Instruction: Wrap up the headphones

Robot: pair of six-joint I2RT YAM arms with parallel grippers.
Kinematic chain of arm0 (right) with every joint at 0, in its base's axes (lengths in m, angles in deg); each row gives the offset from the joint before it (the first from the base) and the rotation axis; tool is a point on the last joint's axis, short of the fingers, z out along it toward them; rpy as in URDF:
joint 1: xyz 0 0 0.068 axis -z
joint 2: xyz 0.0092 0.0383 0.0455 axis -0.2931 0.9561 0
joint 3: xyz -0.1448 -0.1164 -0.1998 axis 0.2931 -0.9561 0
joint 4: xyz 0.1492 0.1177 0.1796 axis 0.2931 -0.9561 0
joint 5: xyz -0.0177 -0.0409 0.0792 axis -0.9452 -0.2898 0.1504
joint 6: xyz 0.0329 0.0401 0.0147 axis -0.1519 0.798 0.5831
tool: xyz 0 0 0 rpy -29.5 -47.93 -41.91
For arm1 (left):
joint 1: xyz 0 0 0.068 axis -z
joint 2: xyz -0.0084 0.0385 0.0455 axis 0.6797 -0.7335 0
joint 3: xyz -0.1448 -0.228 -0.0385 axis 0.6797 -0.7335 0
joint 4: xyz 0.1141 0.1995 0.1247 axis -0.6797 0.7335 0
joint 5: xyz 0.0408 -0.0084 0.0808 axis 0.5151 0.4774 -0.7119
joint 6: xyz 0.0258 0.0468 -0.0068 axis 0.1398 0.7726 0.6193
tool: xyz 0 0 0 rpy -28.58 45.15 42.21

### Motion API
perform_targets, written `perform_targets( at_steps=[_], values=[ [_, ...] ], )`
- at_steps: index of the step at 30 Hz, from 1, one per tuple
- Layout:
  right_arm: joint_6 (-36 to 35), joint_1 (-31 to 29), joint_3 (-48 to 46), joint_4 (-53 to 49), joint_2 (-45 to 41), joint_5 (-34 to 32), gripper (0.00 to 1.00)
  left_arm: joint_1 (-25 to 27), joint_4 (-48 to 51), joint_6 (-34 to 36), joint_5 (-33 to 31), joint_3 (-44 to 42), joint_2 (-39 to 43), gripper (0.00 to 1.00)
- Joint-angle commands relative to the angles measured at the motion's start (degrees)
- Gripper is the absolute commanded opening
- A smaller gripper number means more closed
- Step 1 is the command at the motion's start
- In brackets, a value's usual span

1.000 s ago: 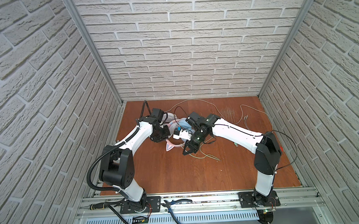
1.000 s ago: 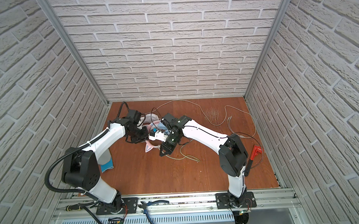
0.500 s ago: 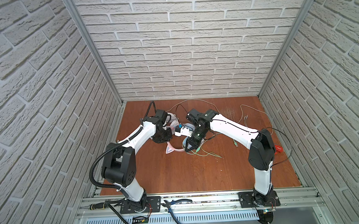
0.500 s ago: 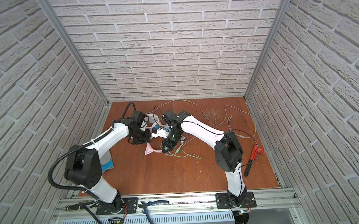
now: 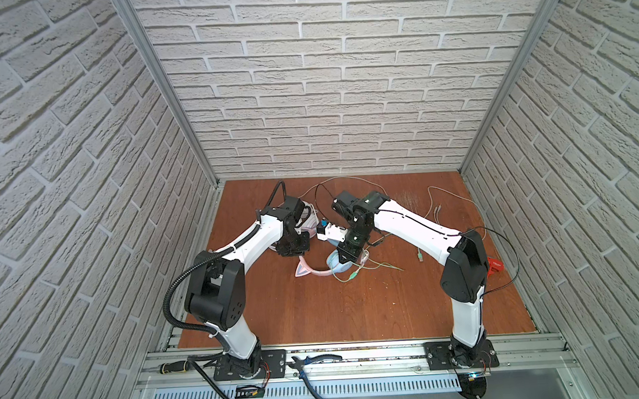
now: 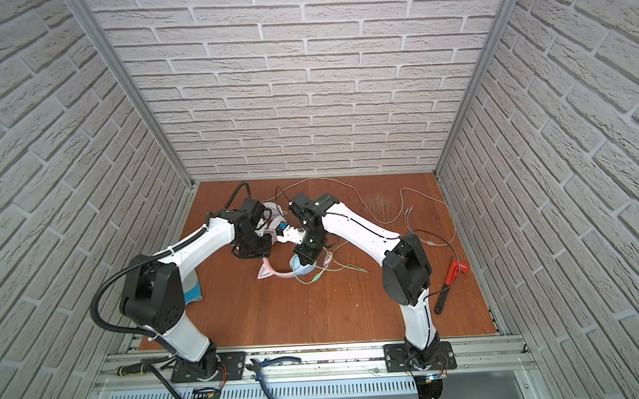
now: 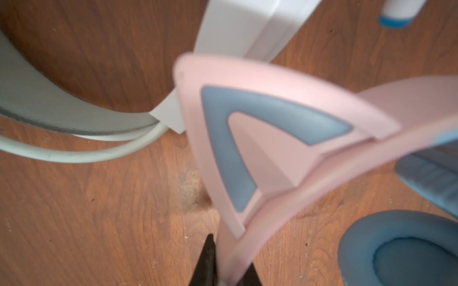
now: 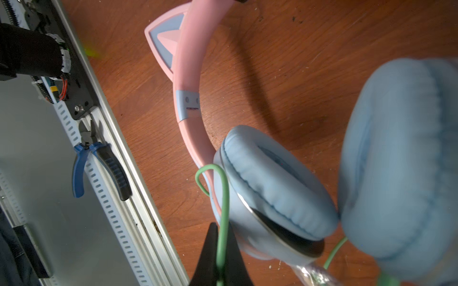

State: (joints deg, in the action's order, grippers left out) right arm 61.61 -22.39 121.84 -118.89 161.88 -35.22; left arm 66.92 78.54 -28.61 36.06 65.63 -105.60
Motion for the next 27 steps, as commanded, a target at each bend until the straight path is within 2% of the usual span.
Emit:
perform_targets(
  at_steps=[1,13,27],
  values=[
    [-0.99,0.33,0.46,3.08,-1.74,-6.57,0.06,1.5,1.37,2.38,2.9,2.61,-1.23,0.0],
    [-4.94,0.33,-2.36,9.07,-4.44,-14.15,0.07,3.58,2.52,3.71,2.71,4.49,-2.86,0.0],
    [-3.42,1.24,-3.3,13.42,-4.33,-16.34,0.17,3.87,1.86,4.61,3.32,3.03,-1.5,0.0]
  ],
)
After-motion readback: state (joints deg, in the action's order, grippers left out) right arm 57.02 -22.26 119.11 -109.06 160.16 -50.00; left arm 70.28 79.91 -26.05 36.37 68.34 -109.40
